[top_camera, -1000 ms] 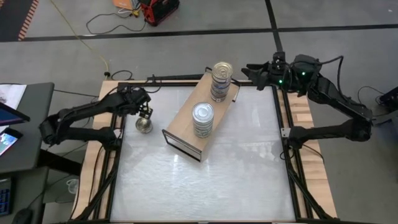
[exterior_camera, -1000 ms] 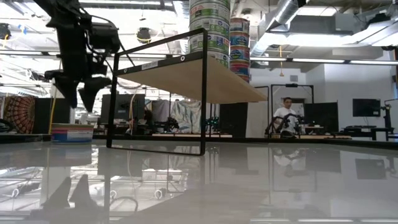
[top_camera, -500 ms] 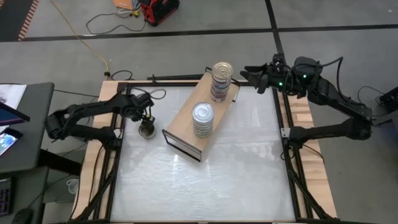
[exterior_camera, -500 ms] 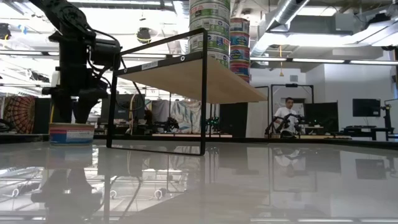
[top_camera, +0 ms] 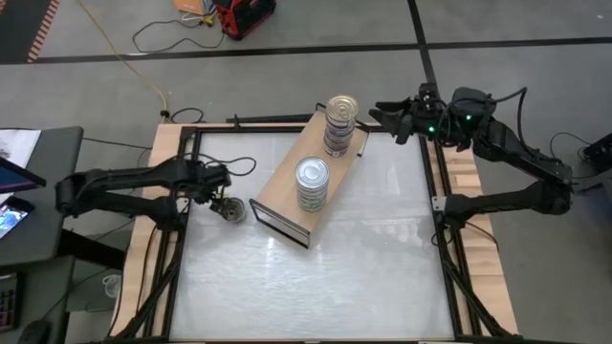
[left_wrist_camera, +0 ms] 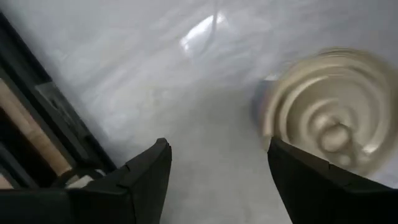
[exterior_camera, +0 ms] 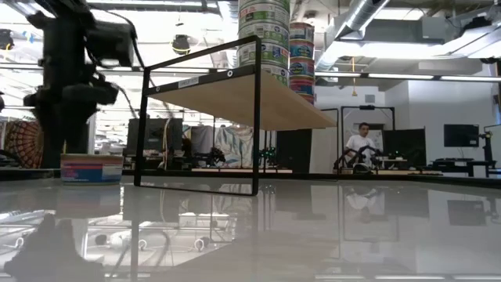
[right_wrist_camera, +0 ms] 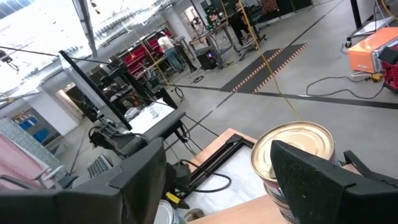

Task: Stack canned seafood by type on shelf
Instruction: Stack the blue tuna can on top of the other blue tuna can

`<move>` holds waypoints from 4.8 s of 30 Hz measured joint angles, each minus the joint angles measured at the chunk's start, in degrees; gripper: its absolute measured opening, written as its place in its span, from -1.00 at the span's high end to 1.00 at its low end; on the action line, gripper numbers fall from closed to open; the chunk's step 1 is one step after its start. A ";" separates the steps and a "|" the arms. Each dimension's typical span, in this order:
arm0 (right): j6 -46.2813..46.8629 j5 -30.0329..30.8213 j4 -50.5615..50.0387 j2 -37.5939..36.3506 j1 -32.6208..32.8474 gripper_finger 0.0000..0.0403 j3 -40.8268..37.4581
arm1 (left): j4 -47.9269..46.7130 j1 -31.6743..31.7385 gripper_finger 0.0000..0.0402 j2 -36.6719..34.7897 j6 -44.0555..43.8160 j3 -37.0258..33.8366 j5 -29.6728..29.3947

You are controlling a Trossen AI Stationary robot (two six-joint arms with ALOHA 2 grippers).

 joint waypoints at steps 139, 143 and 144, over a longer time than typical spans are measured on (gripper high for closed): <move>-1.95 13.56 -1.73 -1.20 19.90 -0.54 0.02 | 15.13 -58.59 0.99 33.69 -3.48 13.32 -21.71; -2.05 13.57 -1.73 -1.20 19.89 -0.54 0.02 | 14.34 -58.57 1.00 33.68 -5.20 13.32 -22.33; -2.09 13.57 -1.73 -1.20 19.89 -0.54 0.02 | 14.50 -58.57 1.00 33.67 -5.47 13.32 -22.30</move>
